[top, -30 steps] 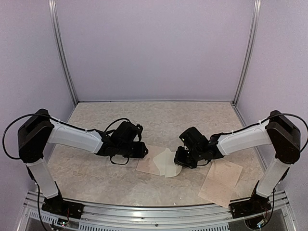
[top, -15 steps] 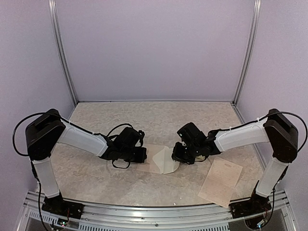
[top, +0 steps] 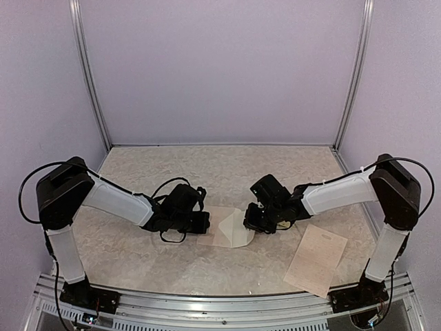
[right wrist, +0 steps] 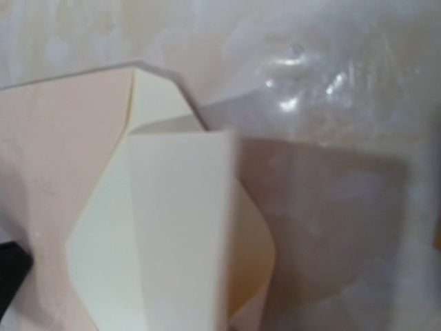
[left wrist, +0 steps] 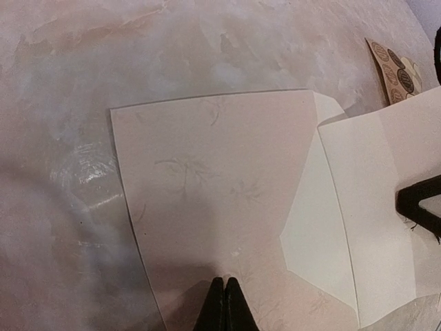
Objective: Place the letter into the envelope and seal it
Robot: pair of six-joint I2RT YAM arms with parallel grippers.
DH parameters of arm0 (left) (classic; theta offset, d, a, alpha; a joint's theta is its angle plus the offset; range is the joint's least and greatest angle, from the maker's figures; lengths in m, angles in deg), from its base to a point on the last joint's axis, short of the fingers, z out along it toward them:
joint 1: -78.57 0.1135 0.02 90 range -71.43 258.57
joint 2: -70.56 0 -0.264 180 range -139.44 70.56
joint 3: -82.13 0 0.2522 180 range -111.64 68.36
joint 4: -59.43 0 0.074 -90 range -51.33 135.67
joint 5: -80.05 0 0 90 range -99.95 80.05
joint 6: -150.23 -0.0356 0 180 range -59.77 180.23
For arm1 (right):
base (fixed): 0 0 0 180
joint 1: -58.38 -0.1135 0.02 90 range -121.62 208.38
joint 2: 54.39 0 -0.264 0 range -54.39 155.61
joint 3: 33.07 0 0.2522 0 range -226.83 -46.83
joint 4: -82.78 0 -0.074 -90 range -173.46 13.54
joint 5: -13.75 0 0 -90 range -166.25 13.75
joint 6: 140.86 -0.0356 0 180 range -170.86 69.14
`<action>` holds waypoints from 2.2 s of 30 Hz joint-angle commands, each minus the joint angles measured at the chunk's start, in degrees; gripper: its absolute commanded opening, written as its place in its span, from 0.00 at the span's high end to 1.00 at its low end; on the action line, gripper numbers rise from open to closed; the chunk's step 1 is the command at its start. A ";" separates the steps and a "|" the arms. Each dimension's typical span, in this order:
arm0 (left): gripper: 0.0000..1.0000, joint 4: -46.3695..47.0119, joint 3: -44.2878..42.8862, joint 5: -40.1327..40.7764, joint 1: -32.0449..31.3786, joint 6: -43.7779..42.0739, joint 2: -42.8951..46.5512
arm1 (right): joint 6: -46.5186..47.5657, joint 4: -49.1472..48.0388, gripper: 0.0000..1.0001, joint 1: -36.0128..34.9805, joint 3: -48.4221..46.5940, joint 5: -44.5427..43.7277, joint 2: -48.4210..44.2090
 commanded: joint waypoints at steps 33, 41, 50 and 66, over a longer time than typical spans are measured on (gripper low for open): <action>1.00 -4.43 2.98 2.79 0.16 -0.18 -0.63 | 2.67 1.02 1.00 3.01 -2.39 -0.06 -1.53; 1.00 -4.59 2.58 2.79 -0.10 -0.16 -0.43 | 3.93 4.91 1.00 3.42 -4.39 -1.58 -6.52; 1.00 -4.68 2.32 2.74 -0.37 0.50 -0.23 | 6.21 5.45 1.00 3.29 -6.39 -1.38 -11.26; 1.00 -4.78 2.23 2.76 -0.63 0.63 -0.31 | 10.01 9.87 1.00 1.86 -14.90 3.55 1.40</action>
